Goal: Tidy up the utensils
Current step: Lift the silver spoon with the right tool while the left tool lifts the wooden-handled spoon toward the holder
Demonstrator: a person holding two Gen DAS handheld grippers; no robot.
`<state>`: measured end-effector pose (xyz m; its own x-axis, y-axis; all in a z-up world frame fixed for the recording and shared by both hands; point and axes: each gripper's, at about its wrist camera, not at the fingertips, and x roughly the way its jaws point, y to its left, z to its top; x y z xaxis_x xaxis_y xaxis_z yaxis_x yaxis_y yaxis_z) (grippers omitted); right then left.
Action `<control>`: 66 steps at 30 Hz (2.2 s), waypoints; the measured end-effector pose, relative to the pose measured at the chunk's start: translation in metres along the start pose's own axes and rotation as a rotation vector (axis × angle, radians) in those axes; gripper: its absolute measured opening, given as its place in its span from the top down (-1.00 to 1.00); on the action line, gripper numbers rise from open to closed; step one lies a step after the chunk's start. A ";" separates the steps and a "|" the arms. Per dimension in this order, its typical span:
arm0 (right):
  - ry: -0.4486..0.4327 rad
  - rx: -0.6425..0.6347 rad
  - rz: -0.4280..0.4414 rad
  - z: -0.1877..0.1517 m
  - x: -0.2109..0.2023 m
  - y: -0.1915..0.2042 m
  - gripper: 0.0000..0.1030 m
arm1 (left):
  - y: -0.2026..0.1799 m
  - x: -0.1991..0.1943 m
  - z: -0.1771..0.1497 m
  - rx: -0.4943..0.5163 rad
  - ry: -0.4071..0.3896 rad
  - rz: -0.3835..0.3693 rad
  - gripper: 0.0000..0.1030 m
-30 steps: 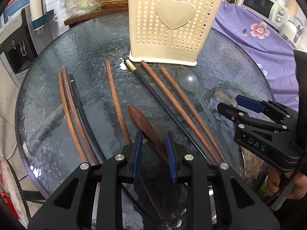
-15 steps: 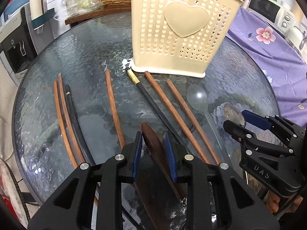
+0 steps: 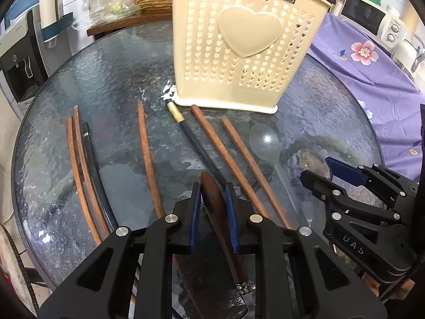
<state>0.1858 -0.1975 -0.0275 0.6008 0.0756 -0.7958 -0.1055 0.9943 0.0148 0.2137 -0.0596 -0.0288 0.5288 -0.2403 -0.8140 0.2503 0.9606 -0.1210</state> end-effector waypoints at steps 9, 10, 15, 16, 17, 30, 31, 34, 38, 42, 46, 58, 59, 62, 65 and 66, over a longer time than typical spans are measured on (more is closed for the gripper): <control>-0.100 -0.007 0.036 0.004 -0.021 -0.004 0.27 | -0.010 -0.034 0.008 0.039 -0.106 0.017 0.67; -0.118 -0.008 0.046 0.005 -0.026 -0.005 0.27 | -0.010 -0.040 0.009 0.039 -0.122 0.013 0.67; -0.181 -0.008 0.086 0.009 -0.045 -0.006 0.27 | -0.011 -0.063 0.011 0.047 -0.177 -0.001 0.68; -0.191 -0.010 0.092 0.010 -0.048 -0.007 0.27 | -0.012 -0.069 0.012 0.049 -0.193 -0.007 0.68; -0.206 -0.013 0.103 0.010 -0.052 -0.007 0.27 | -0.012 -0.073 0.012 0.051 -0.205 -0.009 0.68; -0.271 -0.051 0.089 0.012 -0.081 0.001 0.27 | -0.014 -0.115 0.010 0.068 -0.302 -0.014 0.69; -0.277 -0.056 0.087 0.012 -0.083 0.002 0.27 | -0.014 -0.117 0.010 0.070 -0.307 -0.014 0.69; -0.294 -0.069 0.081 0.012 -0.090 0.005 0.27 | -0.013 -0.123 0.010 0.073 -0.322 -0.013 0.69; -0.312 -0.078 0.078 0.014 -0.097 0.006 0.27 | -0.012 -0.129 0.011 0.079 -0.337 -0.015 0.69; -0.334 -0.089 0.097 0.017 -0.106 0.008 0.27 | -0.011 -0.135 0.015 0.091 -0.351 -0.020 0.69; -0.358 -0.101 0.103 0.024 -0.112 0.007 0.27 | -0.010 -0.139 0.022 0.097 -0.363 -0.028 0.69; -0.431 -0.138 0.123 0.048 -0.120 0.009 0.27 | -0.008 -0.155 0.051 0.124 -0.400 -0.058 0.69; -0.439 -0.139 0.128 0.051 -0.121 0.009 0.27 | -0.008 -0.158 0.056 0.127 -0.405 -0.062 0.69; -0.473 -0.148 0.128 0.064 -0.126 0.009 0.27 | -0.008 -0.169 0.072 0.134 -0.424 -0.070 0.69; -0.491 -0.152 0.131 0.084 -0.130 0.010 0.27 | -0.009 -0.181 0.090 0.143 -0.451 -0.076 0.69; -0.502 -0.154 0.125 0.091 -0.131 0.010 0.27 | -0.009 -0.185 0.097 0.145 -0.460 -0.077 0.69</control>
<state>0.1780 -0.1904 0.1320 0.8773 0.2568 -0.4056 -0.2928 0.9557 -0.0283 0.1922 -0.0378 0.1778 0.7994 -0.3783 -0.4667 0.3959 0.9160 -0.0643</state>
